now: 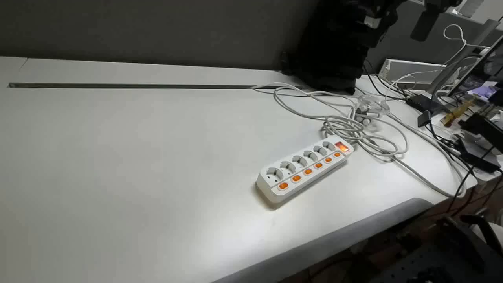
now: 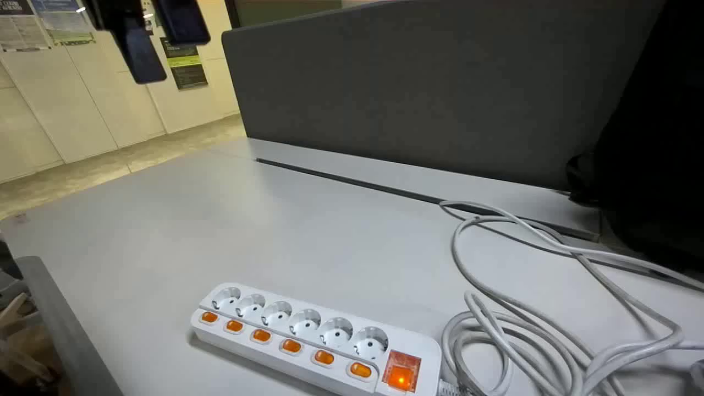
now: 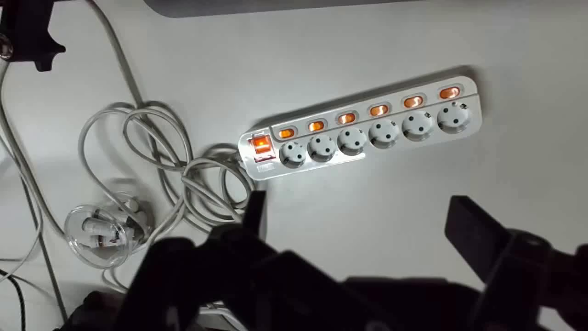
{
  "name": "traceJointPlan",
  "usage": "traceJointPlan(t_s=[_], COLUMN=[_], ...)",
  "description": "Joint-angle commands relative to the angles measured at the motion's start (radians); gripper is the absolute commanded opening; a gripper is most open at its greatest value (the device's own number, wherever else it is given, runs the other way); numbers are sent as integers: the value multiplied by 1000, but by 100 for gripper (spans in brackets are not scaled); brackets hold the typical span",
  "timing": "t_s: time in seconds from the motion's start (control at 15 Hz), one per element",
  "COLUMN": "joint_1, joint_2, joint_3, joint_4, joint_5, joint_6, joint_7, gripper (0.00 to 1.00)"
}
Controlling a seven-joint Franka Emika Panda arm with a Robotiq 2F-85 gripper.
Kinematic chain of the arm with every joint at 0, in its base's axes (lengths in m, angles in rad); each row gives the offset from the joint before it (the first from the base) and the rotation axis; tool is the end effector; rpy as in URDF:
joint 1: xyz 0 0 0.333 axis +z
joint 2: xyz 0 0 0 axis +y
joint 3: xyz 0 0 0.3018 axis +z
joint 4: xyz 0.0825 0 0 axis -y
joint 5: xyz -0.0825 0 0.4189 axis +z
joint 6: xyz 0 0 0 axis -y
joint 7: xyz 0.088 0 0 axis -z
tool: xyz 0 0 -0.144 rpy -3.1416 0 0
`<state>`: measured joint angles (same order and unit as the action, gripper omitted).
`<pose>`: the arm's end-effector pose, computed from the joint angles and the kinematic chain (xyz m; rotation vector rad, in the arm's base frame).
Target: Turn on the third switch from the left
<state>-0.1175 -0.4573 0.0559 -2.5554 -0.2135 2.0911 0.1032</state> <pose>0.4301 -0.0456 0.3578 2.9306 -0.0929 -0.0076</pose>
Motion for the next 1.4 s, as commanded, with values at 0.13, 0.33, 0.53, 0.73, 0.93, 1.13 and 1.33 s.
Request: traceJointPlan(t_s=[0.13, 0.33, 0.53, 0.73, 0.93, 1.13, 1.33], joint_1=[17, 17, 17, 9, -5, -18, -18], joint_2=[1, 1, 1, 11, 56, 129, 202], joint_3=[-16, -16, -16, -14, -20, -28, -42], joint_4=[2, 2, 2, -19, -52, -86, -114], joint_5=[-7, -7, -7, -35, -63, -91, -108], joint_6=[-4, -4, -4, 72, 232, 372, 461], joint_7=[6, 6, 6, 24, 33, 19, -16], gripper=[100, 100, 100, 100, 100, 100, 100])
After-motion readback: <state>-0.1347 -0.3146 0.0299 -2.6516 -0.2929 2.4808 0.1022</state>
